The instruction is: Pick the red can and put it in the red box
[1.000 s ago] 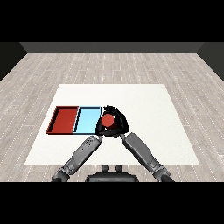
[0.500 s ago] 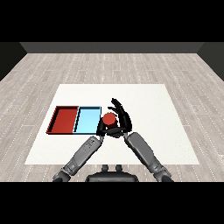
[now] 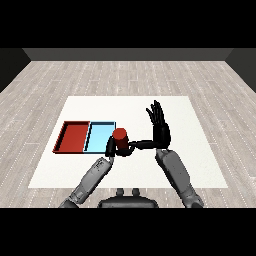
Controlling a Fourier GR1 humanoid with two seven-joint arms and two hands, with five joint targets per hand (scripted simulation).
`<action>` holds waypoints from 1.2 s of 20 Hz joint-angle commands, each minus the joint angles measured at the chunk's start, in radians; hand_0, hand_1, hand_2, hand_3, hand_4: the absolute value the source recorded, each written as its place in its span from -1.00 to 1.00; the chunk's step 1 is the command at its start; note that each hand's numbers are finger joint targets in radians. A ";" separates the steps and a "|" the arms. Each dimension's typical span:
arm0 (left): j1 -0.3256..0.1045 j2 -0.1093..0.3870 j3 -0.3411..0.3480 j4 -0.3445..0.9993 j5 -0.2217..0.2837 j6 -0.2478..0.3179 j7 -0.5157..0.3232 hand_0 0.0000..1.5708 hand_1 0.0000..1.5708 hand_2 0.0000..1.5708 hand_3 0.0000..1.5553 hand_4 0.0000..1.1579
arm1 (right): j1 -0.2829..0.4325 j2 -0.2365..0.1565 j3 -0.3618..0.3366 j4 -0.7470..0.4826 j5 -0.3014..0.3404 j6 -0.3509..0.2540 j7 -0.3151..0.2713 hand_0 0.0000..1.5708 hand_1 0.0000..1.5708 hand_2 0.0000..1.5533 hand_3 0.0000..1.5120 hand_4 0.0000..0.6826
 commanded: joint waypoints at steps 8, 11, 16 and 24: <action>0.012 0.104 0.115 -0.076 -0.064 -0.033 0.028 1.00 1.00 1.00 0.88 0.94 | 0.187 -0.085 -0.241 -0.002 -0.136 0.154 -0.093 -1.00 -1.00 -1.00 -1.00 -1.00; -0.003 0.214 0.189 -0.169 -0.050 -0.078 0.114 1.00 1.00 0.99 0.88 0.92 | 0.239 -0.108 -0.271 0.010 -0.156 0.192 -0.106 -1.00 -1.00 -1.00 -1.00 -1.00; -0.008 0.274 0.235 -0.209 -0.094 -0.067 0.215 1.00 1.00 0.98 0.82 0.93 | 0.326 -0.100 -0.226 0.076 -0.050 0.165 -0.132 -1.00 -1.00 -1.00 -1.00 -1.00; -0.119 0.366 0.341 0.054 -0.183 -0.110 0.201 0.84 0.84 0.85 0.79 0.91 | 0.424 -0.109 -0.273 0.127 -0.090 0.243 -0.175 -1.00 -1.00 -1.00 -1.00 -1.00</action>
